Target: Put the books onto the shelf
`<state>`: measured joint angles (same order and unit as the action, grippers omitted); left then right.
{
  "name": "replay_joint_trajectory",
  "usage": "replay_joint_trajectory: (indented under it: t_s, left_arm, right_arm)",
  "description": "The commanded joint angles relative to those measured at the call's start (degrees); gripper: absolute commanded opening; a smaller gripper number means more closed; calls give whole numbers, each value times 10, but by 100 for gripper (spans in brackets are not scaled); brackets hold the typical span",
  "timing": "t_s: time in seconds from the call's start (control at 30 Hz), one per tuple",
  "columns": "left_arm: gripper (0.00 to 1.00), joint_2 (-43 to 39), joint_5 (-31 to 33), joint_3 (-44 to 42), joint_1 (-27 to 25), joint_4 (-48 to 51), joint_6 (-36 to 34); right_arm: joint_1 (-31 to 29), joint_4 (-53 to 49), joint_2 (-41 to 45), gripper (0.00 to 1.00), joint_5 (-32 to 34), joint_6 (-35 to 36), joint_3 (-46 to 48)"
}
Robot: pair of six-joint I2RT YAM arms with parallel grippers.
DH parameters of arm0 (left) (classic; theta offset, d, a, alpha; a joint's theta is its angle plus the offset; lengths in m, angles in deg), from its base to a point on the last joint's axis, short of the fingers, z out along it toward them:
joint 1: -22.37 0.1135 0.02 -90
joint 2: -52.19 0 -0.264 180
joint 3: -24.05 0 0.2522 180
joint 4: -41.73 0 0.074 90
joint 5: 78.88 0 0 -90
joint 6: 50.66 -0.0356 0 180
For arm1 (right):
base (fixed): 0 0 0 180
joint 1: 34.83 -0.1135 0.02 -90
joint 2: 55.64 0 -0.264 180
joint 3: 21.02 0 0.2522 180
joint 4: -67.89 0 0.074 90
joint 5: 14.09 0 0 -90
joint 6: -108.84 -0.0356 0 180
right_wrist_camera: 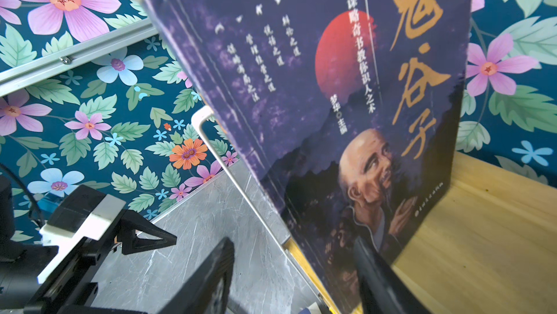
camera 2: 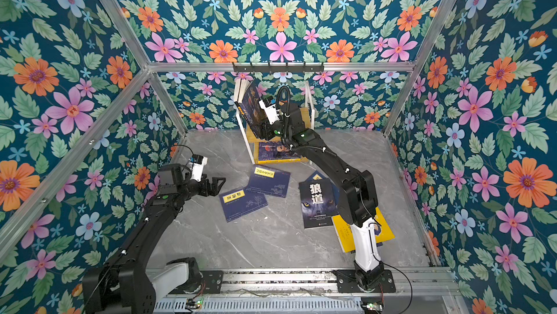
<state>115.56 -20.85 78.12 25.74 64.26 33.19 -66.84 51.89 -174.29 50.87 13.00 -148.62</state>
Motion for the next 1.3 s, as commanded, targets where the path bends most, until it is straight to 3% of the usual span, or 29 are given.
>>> replay_joint_trajectory:
  t_s: [0.0,1.27]
  left_arm:
    - [100,0,0,2,1,-5,-3]
    - [100,1,-5,3,0,-5,-2]
  right_arm:
    - [-1,-9,-11,61,-2,4,-17]
    - [3,-30,-57,43,-20,19,-77]
